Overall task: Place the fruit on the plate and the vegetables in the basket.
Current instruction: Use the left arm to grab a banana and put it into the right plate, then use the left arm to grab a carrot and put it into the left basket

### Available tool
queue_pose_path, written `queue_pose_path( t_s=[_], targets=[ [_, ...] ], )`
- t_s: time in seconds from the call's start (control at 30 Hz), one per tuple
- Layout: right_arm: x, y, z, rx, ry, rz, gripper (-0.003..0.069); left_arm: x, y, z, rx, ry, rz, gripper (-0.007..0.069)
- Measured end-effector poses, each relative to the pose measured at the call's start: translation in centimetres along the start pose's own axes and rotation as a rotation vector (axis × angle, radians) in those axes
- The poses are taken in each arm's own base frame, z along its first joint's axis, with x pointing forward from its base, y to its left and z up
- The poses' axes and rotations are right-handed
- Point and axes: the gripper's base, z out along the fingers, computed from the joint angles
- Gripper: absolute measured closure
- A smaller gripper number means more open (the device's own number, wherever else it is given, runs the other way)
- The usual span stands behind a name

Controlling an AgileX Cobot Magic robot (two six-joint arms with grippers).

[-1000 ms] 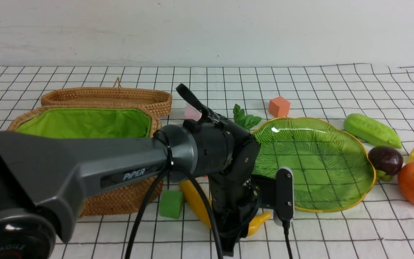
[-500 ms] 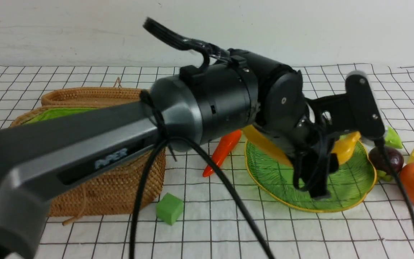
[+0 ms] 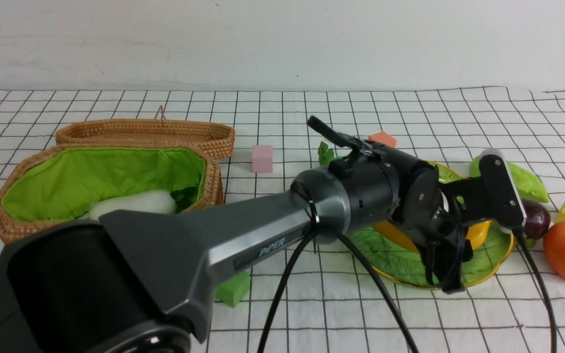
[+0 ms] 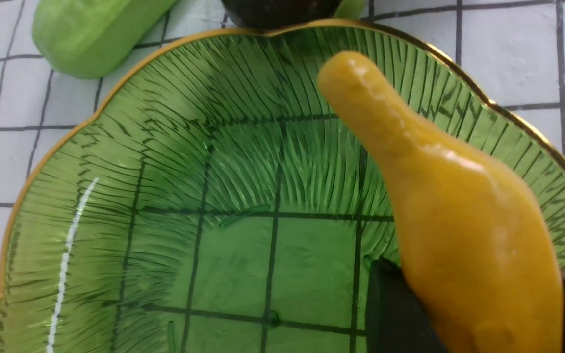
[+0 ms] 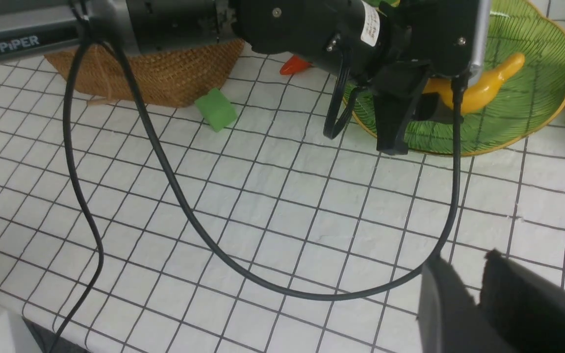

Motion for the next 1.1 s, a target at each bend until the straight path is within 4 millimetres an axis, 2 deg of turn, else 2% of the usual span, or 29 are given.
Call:
queue_pose_path(
  t_s=[0.37,0.43,0.5,0.57,0.63,0.7,0.77,0.83,0.9,0.93,0.97,1.0,1.03,1.07,1.1],
  targets=[
    [0.0,0.0,0.0,-0.004,0.004,-0.016,0.0515,0.1,0.0,0.0,0.009,0.011,0.000,0.0298],
    [0.1,0.1,0.0,-0.011,0.008,-0.016,0.0515,0.1,0.0,0.0,0.009,0.011,-0.002,0.0267],
    [0.1,0.2,0.0,-0.017,0.008,-0.014,0.0515,0.1,0.0,0.0,0.009,0.011,-0.004,0.0197],
    [0.1,0.2,0.0,-0.018,0.009,-0.014,0.0515,0.1,0.0,0.0,0.009,0.011,-0.013,0.0169],
    [0.1,0.2,0.0,-0.018,0.009,-0.015,0.0511,0.0,0.0,-0.1,0.010,0.008,-0.048,0.0085],
    [0.1,0.2,0.0,-0.018,0.008,-0.021,0.0509,-0.2,0.1,-0.6,0.011,0.007,-0.085,0.0042],
    [0.1,0.2,0.0,-0.018,0.008,-0.034,0.0508,-0.7,0.3,-1.7,0.017,0.009,-0.143,0.0031],
    [0.1,0.2,0.0,-0.018,0.008,-0.040,0.0506,-1.4,0.6,-3.7,0.030,0.024,-0.232,0.0064],
    [0.1,0.2,0.0,-0.018,0.008,-0.041,0.0504,-2.3,1.2,-6.8,0.022,0.043,-0.349,0.0142],
    [0.1,0.2,0.0,-0.018,0.008,-0.041,0.0505,-2.5,1.4,-8.1,0.010,0.064,-0.389,0.0202],
    [0.1,0.2,0.0,-0.018,0.008,-0.042,0.0505,-2.7,1.9,-10.7,-0.019,0.120,-0.479,0.0301],
    [0.1,0.2,0.0,-0.018,0.008,-0.043,0.0505,-2.5,2.2,-12.1,-0.045,0.161,-0.533,0.0375],
    [0.1,0.2,0.0,-0.018,0.008,-0.043,0.0505,-2.5,2.2,-12.1,-0.045,0.161,-0.533,0.0375],
    [0.1,0.2,0.0,-0.018,0.007,-0.043,0.0505,-1.8,2.7,-13.5,-0.079,0.237,-0.606,0.0488],
    [0.0,0.2,0.0,-0.019,0.004,-0.043,0.0505,-1.1,3.2,-13.8,-0.095,0.269,-0.642,0.0524]
  ],
)
